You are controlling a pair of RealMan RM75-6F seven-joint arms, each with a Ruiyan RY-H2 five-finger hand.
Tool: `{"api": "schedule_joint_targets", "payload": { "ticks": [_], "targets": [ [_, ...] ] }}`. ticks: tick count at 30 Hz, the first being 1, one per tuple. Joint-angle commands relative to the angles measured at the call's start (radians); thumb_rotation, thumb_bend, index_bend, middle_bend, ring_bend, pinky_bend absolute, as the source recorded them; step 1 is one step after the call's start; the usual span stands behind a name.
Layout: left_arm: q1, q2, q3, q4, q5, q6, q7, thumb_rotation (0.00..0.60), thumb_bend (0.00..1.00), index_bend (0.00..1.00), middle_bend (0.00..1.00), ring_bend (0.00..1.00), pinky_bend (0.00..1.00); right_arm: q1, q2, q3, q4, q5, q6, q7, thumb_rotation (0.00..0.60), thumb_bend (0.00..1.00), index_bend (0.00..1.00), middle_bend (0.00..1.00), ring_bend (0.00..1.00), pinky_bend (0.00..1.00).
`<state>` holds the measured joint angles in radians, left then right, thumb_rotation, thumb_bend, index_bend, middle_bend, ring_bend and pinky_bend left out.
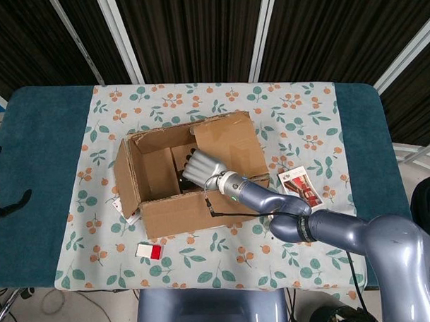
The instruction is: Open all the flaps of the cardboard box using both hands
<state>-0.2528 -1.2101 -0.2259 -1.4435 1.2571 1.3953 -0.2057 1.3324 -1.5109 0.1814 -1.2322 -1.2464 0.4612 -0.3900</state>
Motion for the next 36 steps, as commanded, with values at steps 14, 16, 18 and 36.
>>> {"api": "schedule_joint_targets", "payload": {
  "ticks": [14,16,18,36],
  "targets": [
    [0.004,0.002,-0.002,-0.008,0.013,-0.002,-0.009,0.6,0.23,0.0,0.0,0.0,0.0,0.063,0.102,-0.065,-0.072,0.165,0.046,-0.302,0.6,0.98,0.5,0.4,0.28,0.27],
    [0.004,0.003,-0.002,-0.01,0.013,-0.004,-0.011,0.6,0.23,0.0,0.0,0.0,0.0,0.074,0.121,-0.078,-0.091,0.196,0.049,-0.341,0.6,0.98,0.5,0.4,0.28,0.27],
    [0.005,0.003,-0.002,-0.011,0.014,-0.006,-0.011,0.6,0.23,0.0,0.0,0.0,0.0,0.083,0.135,-0.088,-0.107,0.216,0.056,-0.371,0.6,0.98,0.5,0.4,0.28,0.27],
    [0.008,0.006,-0.003,-0.019,0.02,-0.01,-0.014,0.6,0.23,0.0,0.0,0.0,0.0,0.152,0.275,-0.165,-0.274,0.377,0.148,-0.544,0.6,0.98,0.5,0.4,0.28,0.27]
  ]
}}
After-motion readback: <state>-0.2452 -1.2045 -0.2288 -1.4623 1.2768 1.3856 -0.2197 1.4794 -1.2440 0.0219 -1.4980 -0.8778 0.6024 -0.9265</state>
